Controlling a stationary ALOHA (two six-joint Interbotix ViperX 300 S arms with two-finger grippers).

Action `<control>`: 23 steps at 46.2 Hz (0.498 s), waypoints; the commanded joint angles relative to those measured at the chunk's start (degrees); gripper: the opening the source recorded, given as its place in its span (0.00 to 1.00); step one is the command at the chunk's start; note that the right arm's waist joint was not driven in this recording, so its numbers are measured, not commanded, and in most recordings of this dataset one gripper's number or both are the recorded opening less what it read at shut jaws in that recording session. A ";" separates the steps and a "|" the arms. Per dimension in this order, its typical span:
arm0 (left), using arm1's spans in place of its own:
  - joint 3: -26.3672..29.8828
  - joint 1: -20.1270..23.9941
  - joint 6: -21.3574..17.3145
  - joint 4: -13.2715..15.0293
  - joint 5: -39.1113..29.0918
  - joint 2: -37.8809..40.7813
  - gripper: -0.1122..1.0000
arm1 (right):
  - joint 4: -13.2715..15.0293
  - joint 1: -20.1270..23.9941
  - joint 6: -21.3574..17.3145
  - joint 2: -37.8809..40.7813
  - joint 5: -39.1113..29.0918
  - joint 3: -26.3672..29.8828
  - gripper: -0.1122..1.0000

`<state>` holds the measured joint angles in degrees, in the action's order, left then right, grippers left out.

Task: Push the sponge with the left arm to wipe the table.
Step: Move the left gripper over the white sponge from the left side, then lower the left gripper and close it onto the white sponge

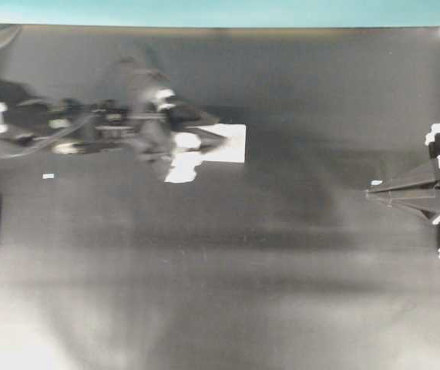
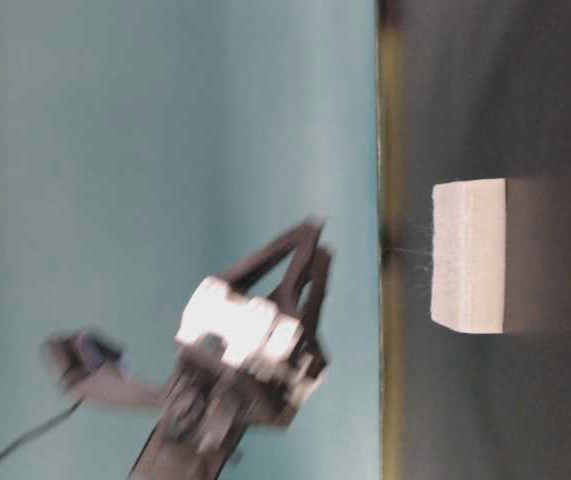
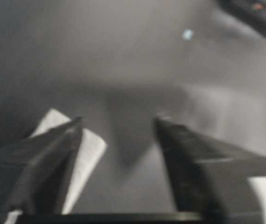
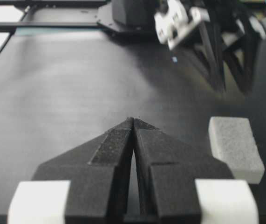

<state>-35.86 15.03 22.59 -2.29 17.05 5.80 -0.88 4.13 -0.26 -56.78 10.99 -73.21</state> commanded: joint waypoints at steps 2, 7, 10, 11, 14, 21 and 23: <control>4.66 1.85 0.35 -0.18 -2.46 4.13 0.71 | -0.26 0.00 -0.53 -0.26 0.26 -0.09 0.10; 7.38 3.52 0.70 -0.18 -4.83 7.65 0.68 | -0.18 0.00 -0.53 -0.70 0.26 -0.44 0.10; 8.26 4.31 0.70 -0.18 -5.10 9.14 0.67 | -0.26 0.00 -0.53 -0.79 0.35 -0.53 0.10; 8.61 4.66 0.70 -0.18 -5.10 9.67 0.67 | -0.26 0.00 -0.53 -0.88 0.26 -0.53 0.10; 9.14 5.27 0.70 -0.18 -5.36 10.90 0.67 | -0.26 0.00 -0.53 -0.88 0.26 -0.70 0.10; 9.05 5.36 0.88 -0.18 -5.45 12.57 0.67 | -0.26 0.00 -0.53 -1.05 0.26 -0.79 0.10; 8.88 5.36 0.97 -0.18 -5.63 12.92 0.67 | -0.26 0.00 -0.53 -1.05 0.35 -0.88 0.10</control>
<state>-27.33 20.57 23.38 -2.20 11.34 18.46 -0.97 4.13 -0.35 -58.10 10.99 -74.27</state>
